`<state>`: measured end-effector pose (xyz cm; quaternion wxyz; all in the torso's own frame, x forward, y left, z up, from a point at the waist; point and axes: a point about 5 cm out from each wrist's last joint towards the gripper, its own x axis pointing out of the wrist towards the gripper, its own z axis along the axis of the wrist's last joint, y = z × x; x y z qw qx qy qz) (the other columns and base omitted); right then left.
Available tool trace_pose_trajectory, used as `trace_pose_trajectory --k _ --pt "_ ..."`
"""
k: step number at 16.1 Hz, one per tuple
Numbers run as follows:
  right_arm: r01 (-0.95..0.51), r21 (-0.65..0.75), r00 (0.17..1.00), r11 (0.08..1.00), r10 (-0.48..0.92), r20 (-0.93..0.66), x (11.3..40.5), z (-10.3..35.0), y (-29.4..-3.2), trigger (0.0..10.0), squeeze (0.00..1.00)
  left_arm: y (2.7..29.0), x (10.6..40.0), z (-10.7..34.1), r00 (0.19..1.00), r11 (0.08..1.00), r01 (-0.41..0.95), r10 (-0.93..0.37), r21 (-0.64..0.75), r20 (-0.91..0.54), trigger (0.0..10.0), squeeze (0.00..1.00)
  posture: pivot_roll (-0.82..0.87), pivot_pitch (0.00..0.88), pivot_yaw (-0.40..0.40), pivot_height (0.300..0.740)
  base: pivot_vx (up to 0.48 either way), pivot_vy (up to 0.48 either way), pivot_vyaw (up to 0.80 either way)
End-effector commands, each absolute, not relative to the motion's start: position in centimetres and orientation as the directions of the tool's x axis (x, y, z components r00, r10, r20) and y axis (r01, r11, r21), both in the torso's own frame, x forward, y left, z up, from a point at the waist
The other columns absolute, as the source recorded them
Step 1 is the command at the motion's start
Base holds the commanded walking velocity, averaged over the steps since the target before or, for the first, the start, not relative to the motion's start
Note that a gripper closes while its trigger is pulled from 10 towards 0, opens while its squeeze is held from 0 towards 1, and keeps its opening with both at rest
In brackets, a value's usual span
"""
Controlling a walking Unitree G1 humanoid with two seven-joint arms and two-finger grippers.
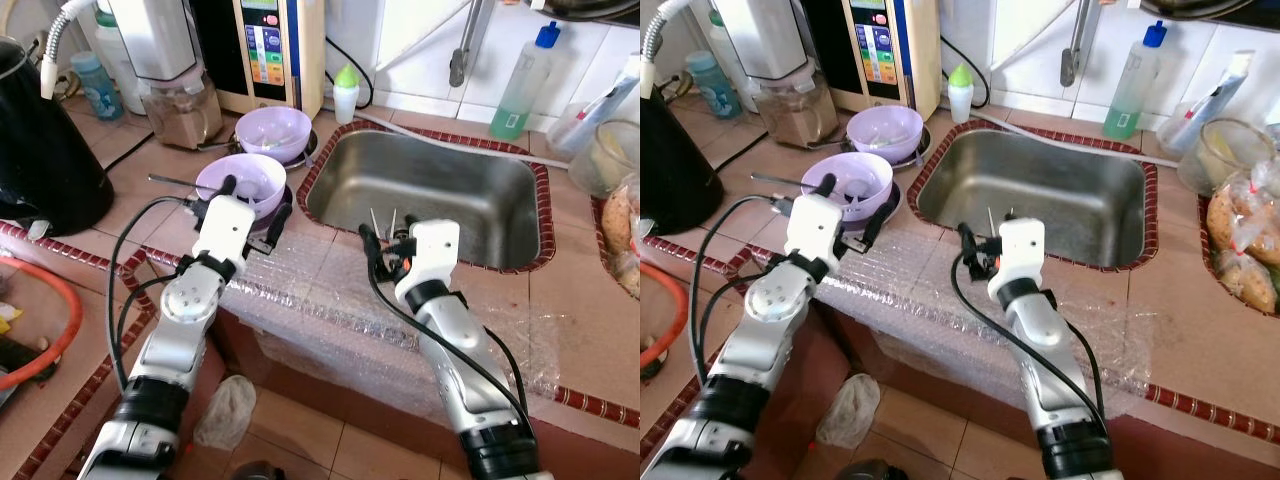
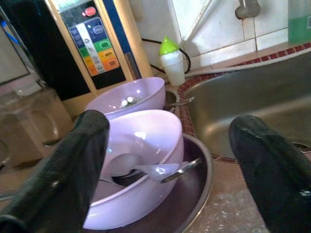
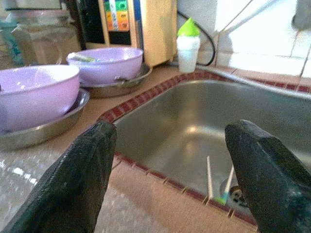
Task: Kitchen organization
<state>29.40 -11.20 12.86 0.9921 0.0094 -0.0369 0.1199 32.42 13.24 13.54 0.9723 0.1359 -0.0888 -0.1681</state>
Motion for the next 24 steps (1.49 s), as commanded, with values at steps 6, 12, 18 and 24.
trace_pose_trajectory --k 6,12,18,24 --pt "-0.262 0.135 0.964 0.956 0.251 0.092 29.5 14.8 -11.5 10.0 0.0 13.2 33.4 12.7 0.927 0.901 0.332 -0.366 0.281 0.078 0.0 0.0 -0.06 0.0 0.064 0.74 0.0 0.0 0.0" --pt "-0.326 0.198 0.944 0.924 0.305 0.13 29.2 15.7 -11.1 10.0 0.0 13.5 33.7 12.6 0.928 0.903 0.331 -0.364 0.274 0.077 0.0 0.0 -0.06 0.0 0.068 0.74 0.0 0.0 0.0" --pt "-0.547 0.257 0.833 0.797 0.549 0.071 27.5 14.9 -8.6 10.0 0.0 13.8 34.0 12.8 0.93 0.906 0.323 -0.357 0.275 0.085 0.0 0.0 -0.06 0.0 0.066 0.74 0.0 0.0 0.0" --pt "-0.58 0.167 0.801 0.798 0.595 -0.065 27.2 12.8 -8.4 10.0 0.0 13.6 34.0 13.8 0.916 0.893 0.326 -0.38 0.312 0.131 0.0 0.0 -0.05 0.0 0.066 0.74 0.0 0.0 0.0"
